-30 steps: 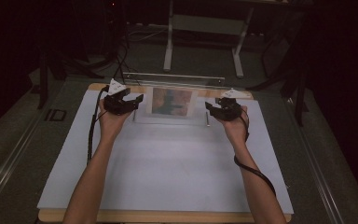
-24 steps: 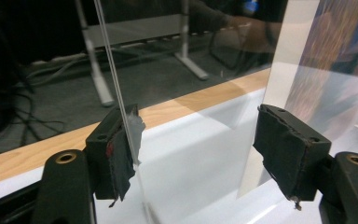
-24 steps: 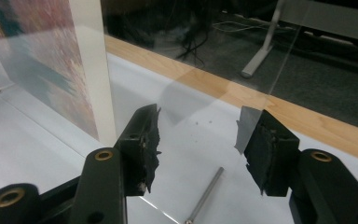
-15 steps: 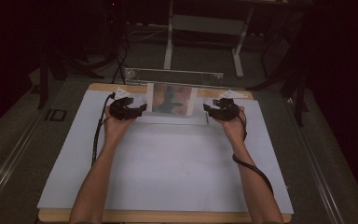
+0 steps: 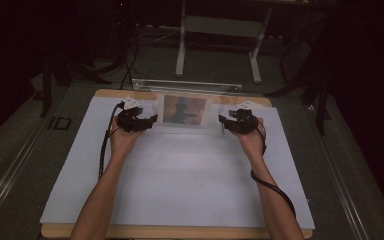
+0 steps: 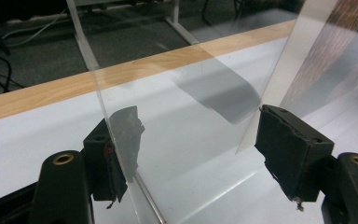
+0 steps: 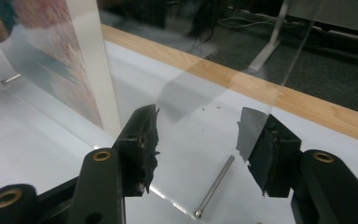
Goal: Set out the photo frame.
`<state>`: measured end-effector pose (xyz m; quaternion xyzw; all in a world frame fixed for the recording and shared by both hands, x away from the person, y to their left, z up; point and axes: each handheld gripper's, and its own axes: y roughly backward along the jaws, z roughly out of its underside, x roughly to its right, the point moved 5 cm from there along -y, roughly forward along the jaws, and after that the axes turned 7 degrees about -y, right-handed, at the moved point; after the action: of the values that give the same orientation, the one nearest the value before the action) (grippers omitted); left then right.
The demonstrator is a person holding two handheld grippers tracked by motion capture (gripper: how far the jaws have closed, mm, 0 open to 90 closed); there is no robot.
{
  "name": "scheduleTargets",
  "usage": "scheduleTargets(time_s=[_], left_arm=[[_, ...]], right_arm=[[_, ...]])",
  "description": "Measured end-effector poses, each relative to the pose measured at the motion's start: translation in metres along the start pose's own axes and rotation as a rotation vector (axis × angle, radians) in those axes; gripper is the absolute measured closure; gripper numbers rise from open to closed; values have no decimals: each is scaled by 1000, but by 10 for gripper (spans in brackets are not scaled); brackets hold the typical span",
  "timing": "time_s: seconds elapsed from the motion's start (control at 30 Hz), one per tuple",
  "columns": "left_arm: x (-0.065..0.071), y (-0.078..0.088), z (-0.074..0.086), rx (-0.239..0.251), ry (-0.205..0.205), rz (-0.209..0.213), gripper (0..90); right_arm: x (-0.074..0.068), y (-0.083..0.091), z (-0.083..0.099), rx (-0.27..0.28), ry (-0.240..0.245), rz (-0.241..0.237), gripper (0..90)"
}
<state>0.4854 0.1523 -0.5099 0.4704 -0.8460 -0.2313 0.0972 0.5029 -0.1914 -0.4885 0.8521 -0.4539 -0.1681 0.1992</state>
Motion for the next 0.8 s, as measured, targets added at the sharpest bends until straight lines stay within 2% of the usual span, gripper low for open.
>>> scheduleTargets(time_s=[0.17,0.4,0.63,0.8], left_arm=[[6,8,2,-7,8,5,301],[19,27,8,-13,-10,-2,301],[30,47,14,-25,26,9,309],[39,56,19,-41,41,32,315]], right_arm=[[-6,10,3,-14,-8,8,466],[-18,25,14,-20,-16,11,466],[-29,41,17,-24,-13,-5,461],[-35,53,23,-41,-31,-10,459]])
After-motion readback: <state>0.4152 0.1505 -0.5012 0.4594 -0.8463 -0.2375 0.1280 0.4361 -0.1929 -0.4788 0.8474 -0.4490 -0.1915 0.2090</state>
